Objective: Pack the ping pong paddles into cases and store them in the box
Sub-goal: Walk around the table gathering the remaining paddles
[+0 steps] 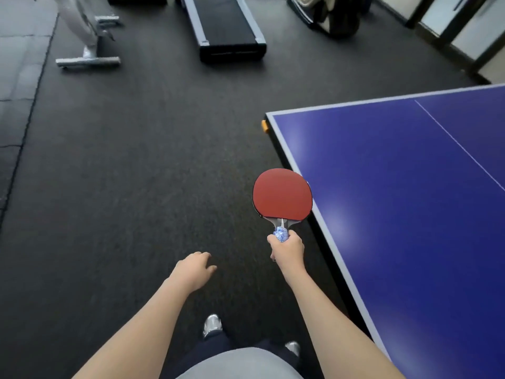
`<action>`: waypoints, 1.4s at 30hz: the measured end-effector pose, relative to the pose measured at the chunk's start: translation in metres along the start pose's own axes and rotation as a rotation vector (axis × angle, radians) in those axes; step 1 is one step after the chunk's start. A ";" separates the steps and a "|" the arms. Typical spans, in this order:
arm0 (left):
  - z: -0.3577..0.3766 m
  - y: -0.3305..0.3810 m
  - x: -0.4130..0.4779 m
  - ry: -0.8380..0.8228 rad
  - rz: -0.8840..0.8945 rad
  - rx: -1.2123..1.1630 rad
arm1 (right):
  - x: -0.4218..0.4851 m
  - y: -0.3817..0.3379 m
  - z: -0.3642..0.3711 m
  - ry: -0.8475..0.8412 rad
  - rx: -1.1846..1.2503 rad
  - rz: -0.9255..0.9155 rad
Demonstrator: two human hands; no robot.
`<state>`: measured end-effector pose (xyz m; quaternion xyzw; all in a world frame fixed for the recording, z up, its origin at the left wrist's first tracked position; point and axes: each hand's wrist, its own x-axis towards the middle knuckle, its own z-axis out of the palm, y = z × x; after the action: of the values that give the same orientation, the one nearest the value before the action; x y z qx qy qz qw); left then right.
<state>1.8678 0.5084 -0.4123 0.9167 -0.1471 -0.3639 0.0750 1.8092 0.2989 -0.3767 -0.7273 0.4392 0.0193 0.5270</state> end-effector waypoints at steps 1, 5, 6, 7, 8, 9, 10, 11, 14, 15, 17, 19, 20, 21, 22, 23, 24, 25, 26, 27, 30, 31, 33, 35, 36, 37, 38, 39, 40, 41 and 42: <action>-0.006 -0.010 0.002 0.006 -0.007 -0.008 | 0.002 -0.009 0.011 -0.006 -0.013 -0.004; -0.026 -0.047 0.013 0.011 -0.055 -0.057 | 0.014 -0.041 0.049 -0.047 -0.064 -0.045; -0.031 -0.055 0.018 0.010 -0.068 -0.064 | 0.018 -0.050 0.058 -0.053 -0.073 -0.057; -0.036 -0.062 0.024 0.008 -0.080 -0.070 | 0.024 -0.059 0.066 -0.061 -0.079 -0.069; -0.041 -0.067 0.031 0.004 -0.089 -0.073 | 0.030 -0.068 0.073 -0.071 -0.086 -0.079; -0.047 -0.071 0.039 -0.001 -0.096 -0.073 | 0.038 -0.077 0.080 -0.080 -0.091 -0.089; -0.053 -0.073 0.048 -0.006 -0.100 -0.072 | 0.047 -0.086 0.086 -0.086 -0.091 -0.098; -0.060 -0.073 0.058 -0.012 -0.100 -0.068 | 0.057 -0.094 0.091 -0.086 -0.088 -0.107; -0.091 -0.069 0.098 -0.017 -0.092 -0.065 | 0.095 -0.121 0.106 -0.084 -0.085 -0.117; -0.106 -0.066 0.114 -0.010 -0.086 -0.060 | 0.111 -0.132 0.110 -0.086 -0.075 -0.114; -0.139 -0.061 0.148 0.016 -0.078 -0.036 | 0.146 -0.154 0.117 -0.090 -0.045 -0.107; -0.172 -0.053 0.184 0.041 -0.082 -0.025 | 0.181 -0.177 0.120 -0.096 -0.033 -0.109; -0.189 -0.048 0.200 0.050 -0.083 -0.028 | 0.199 -0.189 0.120 -0.099 -0.032 -0.109; -0.207 -0.043 0.216 0.052 -0.082 -0.030 | 0.216 -0.201 0.120 -0.096 -0.034 -0.106; -0.223 -0.036 0.230 0.050 -0.077 -0.031 | 0.232 -0.212 0.119 -0.087 -0.040 -0.104; -0.239 -0.029 0.245 0.057 -0.069 -0.029 | 0.248 -0.223 0.117 -0.078 -0.042 -0.107; -0.254 -0.023 0.260 0.070 -0.059 -0.024 | 0.266 -0.235 0.116 -0.076 -0.040 -0.114; -0.270 -0.018 0.275 0.081 -0.049 -0.017 | 0.282 -0.246 0.115 -0.079 -0.039 -0.120; -0.284 -0.014 0.289 0.088 -0.043 -0.009 | 0.297 -0.256 0.115 -0.083 -0.041 -0.121; -0.298 -0.010 0.302 0.090 -0.042 0.004 | 0.311 -0.267 0.115 -0.083 -0.042 -0.121; -0.334 0.000 0.345 0.086 -0.041 0.057 | 0.351 -0.292 0.119 -0.063 -0.032 -0.120; -0.345 0.004 0.361 0.084 -0.035 0.062 | 0.365 -0.300 0.120 -0.050 -0.041 -0.118; -0.366 0.011 0.393 0.077 -0.009 0.053 | 0.392 -0.318 0.124 -0.026 -0.057 -0.103; -0.389 0.016 0.427 0.069 0.021 0.044 | 0.421 -0.336 0.133 0.005 -0.056 -0.087; -0.402 0.018 0.446 0.069 0.034 0.044 | 0.437 -0.346 0.138 0.029 -0.046 -0.081; -0.418 0.020 0.466 0.073 0.049 0.050 | 0.453 -0.358 0.144 0.054 -0.030 -0.074; -0.435 0.021 0.488 0.080 0.067 0.061 | 0.471 -0.371 0.151 0.077 -0.011 -0.065; -0.453 0.022 0.510 0.089 0.091 0.077 | 0.488 -0.385 0.157 0.096 0.012 -0.053; -0.471 0.023 0.531 0.095 0.116 0.096 | 0.504 -0.399 0.163 0.112 0.037 -0.035; -0.490 0.024 0.552 0.096 0.138 0.115 | 0.520 -0.413 0.168 0.128 0.065 -0.012; -0.509 0.026 0.572 0.091 0.155 0.134 | 0.536 -0.427 0.174 0.144 0.100 0.018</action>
<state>2.6090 0.3136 -0.4068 0.9210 -0.2383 -0.3044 0.0479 2.4945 0.1287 -0.3967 -0.6956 0.4829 -0.0502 0.5295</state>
